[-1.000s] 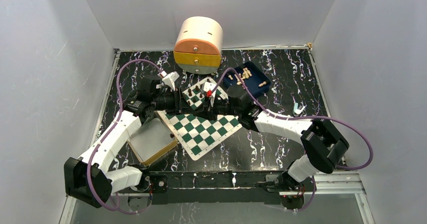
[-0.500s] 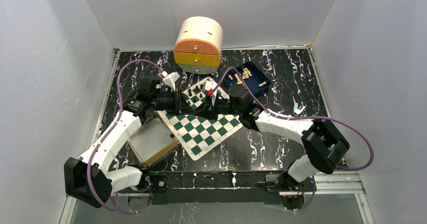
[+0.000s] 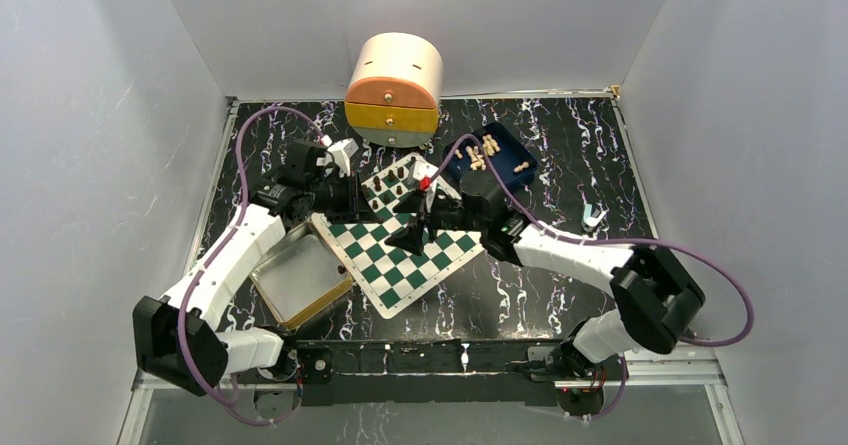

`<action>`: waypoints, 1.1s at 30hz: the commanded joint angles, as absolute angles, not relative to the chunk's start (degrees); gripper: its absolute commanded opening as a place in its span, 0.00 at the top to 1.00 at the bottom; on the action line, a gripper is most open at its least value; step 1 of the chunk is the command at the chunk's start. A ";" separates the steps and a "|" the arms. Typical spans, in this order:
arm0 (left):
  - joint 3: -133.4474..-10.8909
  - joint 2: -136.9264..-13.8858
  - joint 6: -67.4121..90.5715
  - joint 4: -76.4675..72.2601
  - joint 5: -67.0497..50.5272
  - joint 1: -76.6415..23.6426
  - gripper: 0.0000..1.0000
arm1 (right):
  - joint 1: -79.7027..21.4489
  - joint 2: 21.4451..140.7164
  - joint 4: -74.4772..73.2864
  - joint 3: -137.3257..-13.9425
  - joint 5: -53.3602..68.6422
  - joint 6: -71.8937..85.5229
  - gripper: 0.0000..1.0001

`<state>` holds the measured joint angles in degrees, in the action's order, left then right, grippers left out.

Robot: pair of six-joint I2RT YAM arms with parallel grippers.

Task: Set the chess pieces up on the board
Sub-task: Place the chess piece on the chessboard.

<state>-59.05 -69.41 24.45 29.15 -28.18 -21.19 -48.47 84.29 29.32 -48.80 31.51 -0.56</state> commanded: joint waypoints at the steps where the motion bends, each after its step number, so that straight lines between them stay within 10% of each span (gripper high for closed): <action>1: -65.80 -72.25 17.17 39.80 -17.54 -21.45 0.96 | -48.55 76.31 30.40 -46.66 28.47 1.09 0.04; 33: -77.66 -101.40 8.56 38.82 1.67 -21.36 0.99 | -48.55 57.20 17.69 -45.04 17.68 -3.01 0.01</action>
